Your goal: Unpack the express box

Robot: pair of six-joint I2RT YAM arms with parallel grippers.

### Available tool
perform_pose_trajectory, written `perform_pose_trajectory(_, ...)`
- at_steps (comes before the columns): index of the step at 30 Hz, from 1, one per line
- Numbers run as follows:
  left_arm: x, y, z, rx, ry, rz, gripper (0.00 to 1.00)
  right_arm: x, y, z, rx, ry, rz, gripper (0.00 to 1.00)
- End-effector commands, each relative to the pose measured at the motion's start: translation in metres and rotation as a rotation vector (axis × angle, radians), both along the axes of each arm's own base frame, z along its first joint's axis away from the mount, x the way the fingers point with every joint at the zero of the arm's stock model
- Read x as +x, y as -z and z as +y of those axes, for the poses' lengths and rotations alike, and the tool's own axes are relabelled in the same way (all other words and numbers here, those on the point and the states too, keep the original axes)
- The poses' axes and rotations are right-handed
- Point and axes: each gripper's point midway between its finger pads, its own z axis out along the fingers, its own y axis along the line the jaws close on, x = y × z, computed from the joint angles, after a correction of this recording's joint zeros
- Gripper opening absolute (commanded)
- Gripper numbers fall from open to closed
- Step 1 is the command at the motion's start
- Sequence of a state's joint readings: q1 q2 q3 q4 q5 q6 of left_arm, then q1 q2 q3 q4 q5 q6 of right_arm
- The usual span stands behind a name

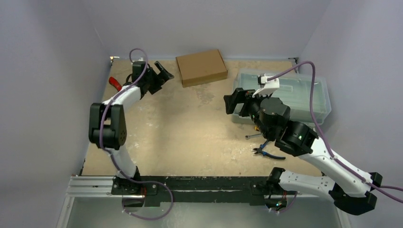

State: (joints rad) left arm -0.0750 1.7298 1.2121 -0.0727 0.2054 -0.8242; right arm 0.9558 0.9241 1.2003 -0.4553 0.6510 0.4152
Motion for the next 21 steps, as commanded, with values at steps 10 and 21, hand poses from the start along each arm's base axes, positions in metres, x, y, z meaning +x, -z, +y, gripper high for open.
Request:
perform_pose_trajectory(10, 0.113, 0.017, -0.066, -0.193, 0.160, -0.190, 0.84, 0.007, 0.003, 0.017, 0.005, -0.020, 0.007, 0.99)
perform_pose_trajectory(21, 0.125, 0.038, -0.064, -0.026, 0.068, -0.153, 0.52, 0.007, 0.002, 0.021, -0.002, -0.035, 0.014, 0.99)
